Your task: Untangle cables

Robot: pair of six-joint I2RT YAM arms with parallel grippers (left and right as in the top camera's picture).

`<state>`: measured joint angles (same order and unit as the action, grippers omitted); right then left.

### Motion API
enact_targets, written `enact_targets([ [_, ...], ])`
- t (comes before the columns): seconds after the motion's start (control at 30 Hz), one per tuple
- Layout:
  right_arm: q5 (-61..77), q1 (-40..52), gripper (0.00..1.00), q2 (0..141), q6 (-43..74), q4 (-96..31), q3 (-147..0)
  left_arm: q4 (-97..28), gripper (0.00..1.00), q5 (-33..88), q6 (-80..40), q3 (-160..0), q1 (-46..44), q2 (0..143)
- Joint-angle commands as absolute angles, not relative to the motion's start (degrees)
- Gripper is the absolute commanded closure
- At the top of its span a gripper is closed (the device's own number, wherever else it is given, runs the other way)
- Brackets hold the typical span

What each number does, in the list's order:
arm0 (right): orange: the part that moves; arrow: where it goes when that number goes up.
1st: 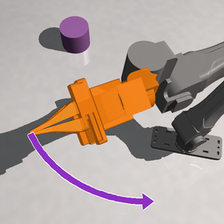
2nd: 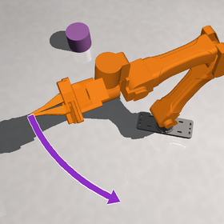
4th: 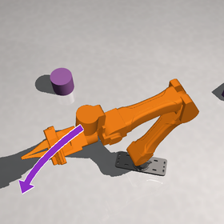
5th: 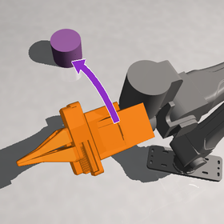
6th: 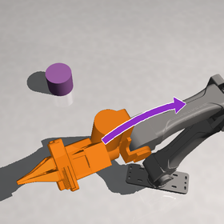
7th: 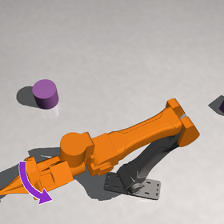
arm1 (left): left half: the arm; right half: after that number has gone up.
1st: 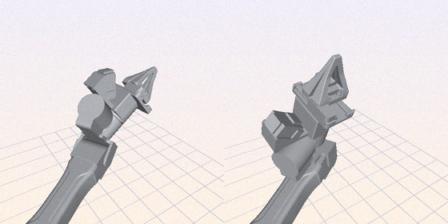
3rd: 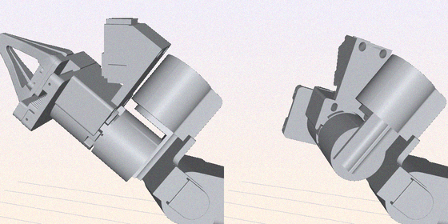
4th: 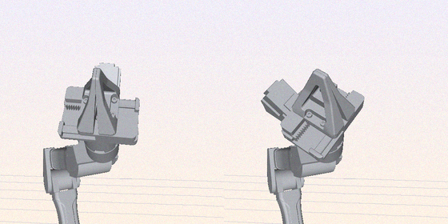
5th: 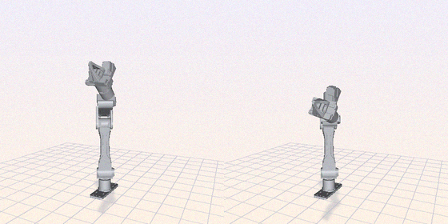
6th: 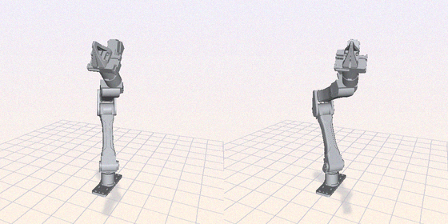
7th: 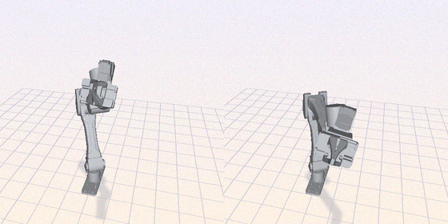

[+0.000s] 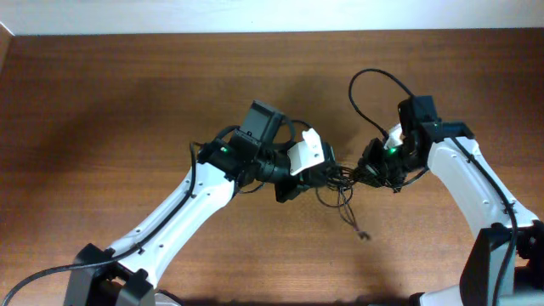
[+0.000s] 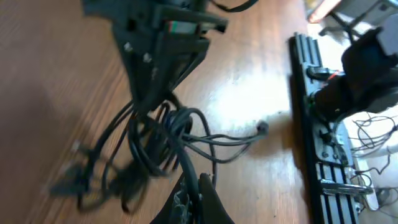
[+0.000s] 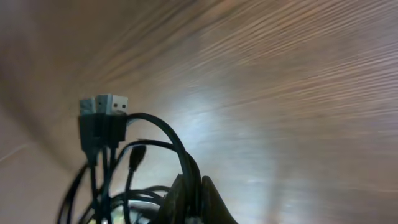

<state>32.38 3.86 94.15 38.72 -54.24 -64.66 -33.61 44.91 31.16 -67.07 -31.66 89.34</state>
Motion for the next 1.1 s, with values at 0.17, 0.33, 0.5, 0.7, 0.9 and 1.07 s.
enact_targets([
  [0.17, 19.9, 4.1, 0.96, 94.3, 38.4, -54.4, -61.3, -29.2, 1.00, 23.2, 2.5, -67.5, -31.8, 88.2],
  [0.33, 19.8, 4.1, 0.96, 94.3, 38.0, -54.4, -61.3, -37.1, 1.00, 18.6, -0.9, -67.5, -31.9, 88.2],
  [0.5, 19.8, 4.1, 0.86, 94.3, 37.7, -55.1, -61.3, -42.4, 0.99, 18.6, -0.9, -67.5, -31.9, 88.2],
  [0.7, 19.9, 4.1, 0.54, 94.3, 35.1, -56.8, -61.3, -42.8, 0.25, 18.6, -0.9, -66.6, -31.9, 88.2],
  [0.9, 19.9, 4.1, 0.49, 94.3, 34.7, -57.7, -61.3, -40.1, 0.01, 15.1, -0.8, -66.5, -31.9, 88.2],
  [1.07, 19.9, 4.1, 0.48, 94.3, 32.8, -57.8, -61.3, -40.1, 0.01, 15.3, -8.2, -72.6, -30.6, 88.2],
])
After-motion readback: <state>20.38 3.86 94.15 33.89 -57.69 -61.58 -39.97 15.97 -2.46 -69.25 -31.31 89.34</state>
